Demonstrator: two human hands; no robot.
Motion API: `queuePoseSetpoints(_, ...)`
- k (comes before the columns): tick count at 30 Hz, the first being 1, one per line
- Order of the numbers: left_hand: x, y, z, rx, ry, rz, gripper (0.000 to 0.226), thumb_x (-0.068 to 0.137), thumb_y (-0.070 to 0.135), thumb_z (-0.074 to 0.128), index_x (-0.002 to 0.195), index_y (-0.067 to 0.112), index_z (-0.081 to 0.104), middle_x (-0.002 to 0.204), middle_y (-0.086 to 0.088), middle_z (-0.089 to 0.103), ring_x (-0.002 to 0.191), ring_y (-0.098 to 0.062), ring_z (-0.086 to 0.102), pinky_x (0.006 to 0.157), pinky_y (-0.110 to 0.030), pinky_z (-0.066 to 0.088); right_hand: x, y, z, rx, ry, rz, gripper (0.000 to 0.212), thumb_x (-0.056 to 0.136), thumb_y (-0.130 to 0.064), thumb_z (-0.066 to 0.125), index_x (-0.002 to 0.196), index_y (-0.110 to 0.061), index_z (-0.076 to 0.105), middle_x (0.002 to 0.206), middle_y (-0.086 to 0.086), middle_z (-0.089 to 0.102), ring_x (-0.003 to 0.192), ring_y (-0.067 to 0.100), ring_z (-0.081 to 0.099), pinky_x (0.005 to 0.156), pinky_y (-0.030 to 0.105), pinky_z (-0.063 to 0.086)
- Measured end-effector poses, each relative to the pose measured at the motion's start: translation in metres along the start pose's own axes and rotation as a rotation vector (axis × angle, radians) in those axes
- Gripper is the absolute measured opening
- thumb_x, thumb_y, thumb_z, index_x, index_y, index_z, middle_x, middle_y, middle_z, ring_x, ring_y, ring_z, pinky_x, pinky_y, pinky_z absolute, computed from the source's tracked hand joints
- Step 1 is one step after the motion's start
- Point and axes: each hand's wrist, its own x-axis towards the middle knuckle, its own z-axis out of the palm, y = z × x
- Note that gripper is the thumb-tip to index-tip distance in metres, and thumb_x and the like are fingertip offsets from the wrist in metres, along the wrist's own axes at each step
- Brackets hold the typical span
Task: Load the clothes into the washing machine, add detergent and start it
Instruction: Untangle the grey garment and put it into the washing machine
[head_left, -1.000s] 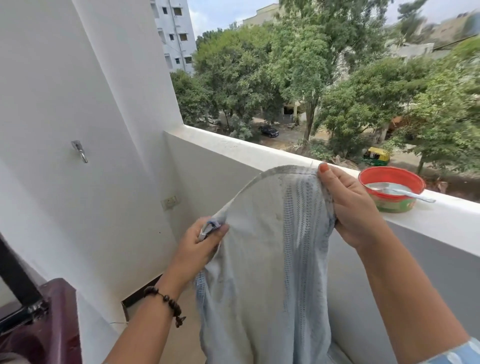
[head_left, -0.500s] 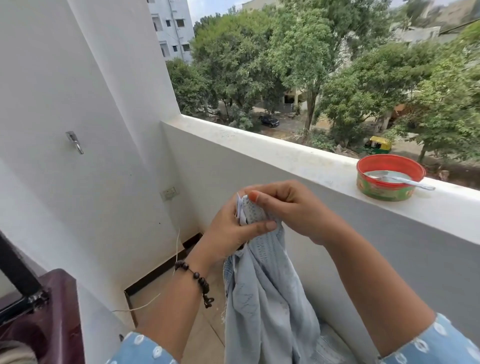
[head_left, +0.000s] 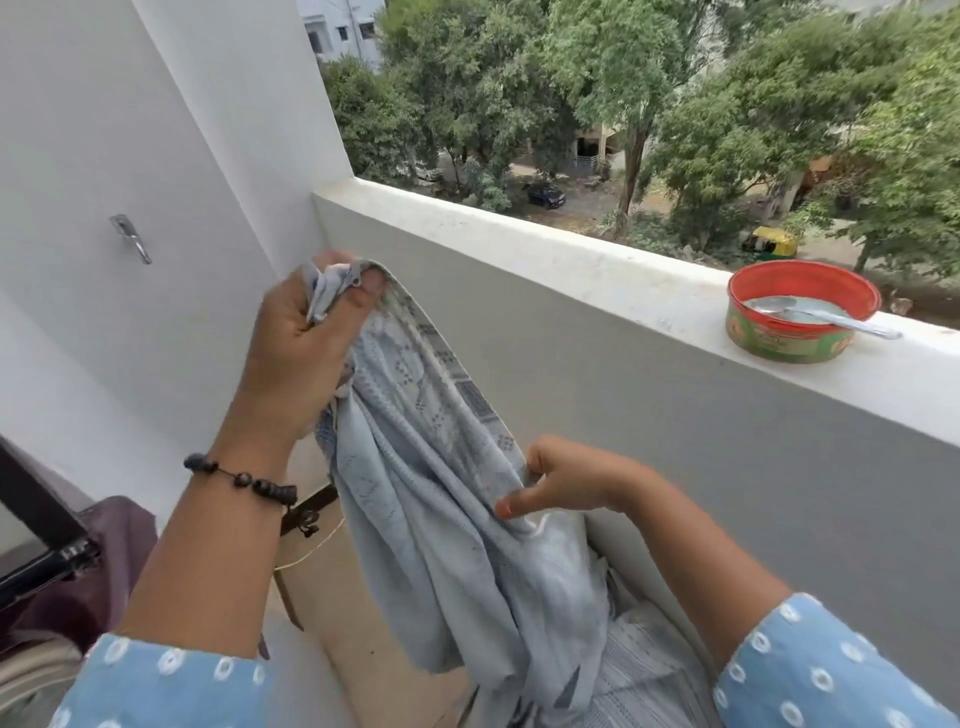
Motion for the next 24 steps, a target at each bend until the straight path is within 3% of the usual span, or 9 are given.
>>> queuePoseSetpoints(3,0.009,0.01,-0.021,-0.135,0.24,0.046,0.018,0.091,0.051,0.066,0.079,0.038,0.067,0.065,0.013,0.051,0.06,-0.01,0.044,0.051,-0.024,0.04,0.018,0.036,0.021,-0.32,-0.151,0.194,0.028,0.081,-0.031,0.076,0.092,-0.007,0.066,0.088,0.006,0.066,0.078,0.019,0.057,0.06,0.027,0.039)
queuePoseSetpoints(5,0.023,-0.015,-0.07,-0.215,0.432,-0.051,0.03,0.089,0.059,0.065,0.1,0.031,0.071,0.09,0.012,0.07,0.084,-0.011,0.067,0.078,-0.029,0.057,0.026,0.068,0.041,-0.515,-0.226,0.337,0.033,0.083,-0.023,0.072,0.109,-0.004,0.066,0.111,0.013,0.068,0.095,0.026,0.064,0.07,0.027,0.045)
queuePoseSetpoints(7,0.033,-0.048,-0.114,-0.3,0.467,-0.174,0.073,0.076,0.075,0.067,0.128,0.024,0.064,0.125,0.003,0.069,0.115,-0.017,0.066,0.104,-0.047,0.051,0.029,0.097,0.059,-0.578,-0.22,0.42,0.034,0.087,-0.022,0.064,0.117,-0.005,0.063,0.123,0.013,0.065,0.108,0.029,0.063,0.081,0.031,0.05)
queuePoseSetpoints(11,0.019,-0.04,-0.099,-0.43,0.492,-0.159,0.068,0.09,0.056,0.063,0.133,0.004,0.052,0.124,-0.011,0.063,0.106,-0.022,0.069,0.089,-0.041,0.059,0.042,0.102,0.048,-0.413,-0.018,0.368,0.026,0.098,-0.026,0.047,0.103,-0.008,0.065,0.111,0.016,0.066,0.105,0.03,0.062,0.069,0.028,0.036)
queuePoseSetpoints(14,0.013,-0.048,-0.097,-0.453,0.473,-0.196,0.11,0.067,0.064,0.076,0.145,-0.005,0.042,0.126,-0.014,0.062,0.11,-0.023,0.07,0.087,-0.039,0.059,0.044,0.067,-0.007,-0.296,0.328,0.288,0.028,0.094,-0.011,0.043,0.066,-0.016,0.044,0.076,0.01,0.055,0.087,0.029,0.057,0.059,0.033,0.034)
queuePoseSetpoints(17,0.013,-0.052,-0.104,-0.512,0.462,-0.234,0.123,0.054,0.069,0.081,0.145,-0.005,0.042,0.127,-0.015,0.064,0.108,-0.025,0.07,0.085,-0.04,0.06,0.021,-0.001,-0.072,-0.201,0.796,0.144,0.021,0.093,-0.006,0.04,0.074,-0.007,0.047,0.086,0.02,0.058,0.082,0.032,0.054,0.067,0.039,0.038)
queuePoseSetpoints(19,0.012,-0.055,-0.111,-0.536,0.481,-0.236,0.121,0.054,0.07,0.081,0.145,-0.001,0.044,0.134,-0.017,0.063,0.113,-0.026,0.069,0.087,-0.042,0.06,-0.01,-0.053,-0.111,-0.059,1.096,-0.06,0.022,0.092,-0.005,0.038,0.075,-0.006,0.052,0.074,0.01,0.054,0.068,0.025,0.046,0.061,0.034,0.035)
queuePoseSetpoints(22,0.014,-0.056,-0.118,-0.574,0.559,-0.241,0.081,0.074,0.059,0.078,0.133,0.006,0.06,0.125,-0.011,0.07,0.111,-0.025,0.07,0.089,-0.046,0.059,-0.058,-0.118,-0.15,0.089,1.548,-0.45,0.02,0.087,-0.012,0.038,0.074,-0.018,0.052,0.067,-0.006,0.048,0.062,0.009,0.04,0.058,0.034,0.035)
queuePoseSetpoints(24,0.015,-0.061,-0.119,-0.576,0.612,-0.294,0.04,0.093,0.044,0.066,0.119,0.014,0.065,0.116,-0.006,0.074,0.106,-0.022,0.072,0.083,-0.042,0.061,-0.074,-0.138,-0.152,0.056,1.602,-0.589,0.013,0.086,-0.015,0.045,0.08,-0.026,0.048,0.069,-0.019,0.049,0.063,-0.001,0.042,0.057,0.03,0.036)
